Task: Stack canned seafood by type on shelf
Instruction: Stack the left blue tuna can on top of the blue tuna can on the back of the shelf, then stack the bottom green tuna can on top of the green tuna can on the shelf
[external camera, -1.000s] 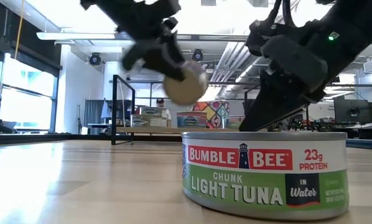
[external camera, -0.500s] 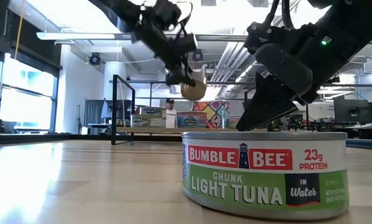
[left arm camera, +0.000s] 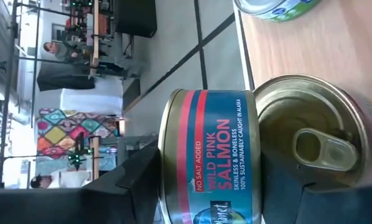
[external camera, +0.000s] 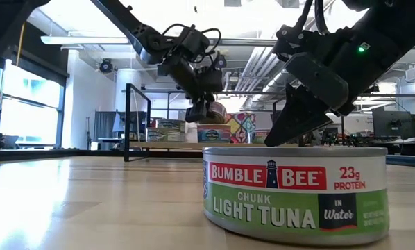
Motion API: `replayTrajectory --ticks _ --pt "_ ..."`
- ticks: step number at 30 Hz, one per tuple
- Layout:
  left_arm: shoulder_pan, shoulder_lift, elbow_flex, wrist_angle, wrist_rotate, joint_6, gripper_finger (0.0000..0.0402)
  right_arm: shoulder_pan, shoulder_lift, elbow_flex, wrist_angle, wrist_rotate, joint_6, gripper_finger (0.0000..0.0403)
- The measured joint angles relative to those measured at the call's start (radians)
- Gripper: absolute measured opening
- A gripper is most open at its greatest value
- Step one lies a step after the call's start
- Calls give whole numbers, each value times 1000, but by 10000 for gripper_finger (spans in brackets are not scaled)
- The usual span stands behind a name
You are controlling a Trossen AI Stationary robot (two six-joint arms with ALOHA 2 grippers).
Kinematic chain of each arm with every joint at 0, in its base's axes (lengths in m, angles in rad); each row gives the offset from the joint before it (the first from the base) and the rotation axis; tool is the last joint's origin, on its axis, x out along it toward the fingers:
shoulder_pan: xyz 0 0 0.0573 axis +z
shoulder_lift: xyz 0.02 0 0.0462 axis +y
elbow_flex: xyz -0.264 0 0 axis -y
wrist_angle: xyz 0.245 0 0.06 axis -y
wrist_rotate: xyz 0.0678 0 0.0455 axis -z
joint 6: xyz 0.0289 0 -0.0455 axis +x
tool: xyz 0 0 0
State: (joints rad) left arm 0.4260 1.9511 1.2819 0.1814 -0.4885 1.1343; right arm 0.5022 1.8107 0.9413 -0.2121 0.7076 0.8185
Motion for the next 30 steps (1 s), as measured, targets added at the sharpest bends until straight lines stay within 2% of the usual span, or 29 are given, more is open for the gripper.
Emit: replayTrajectory --ticks 9,20,24,30 --pt "-9 0 0 -6 37 39 206 0 0 0 -1 0 0 139" --pt "-9 -16 -2 -69 65 46 276 0 0 0 -1 0 0 139" --pt "-9 -51 -2 -72 79 47 286 0 0 0 -2 0 1 139" --pt "-8 -130 -1 -139 154 21 287 0 0 0 -2 0 1 139"
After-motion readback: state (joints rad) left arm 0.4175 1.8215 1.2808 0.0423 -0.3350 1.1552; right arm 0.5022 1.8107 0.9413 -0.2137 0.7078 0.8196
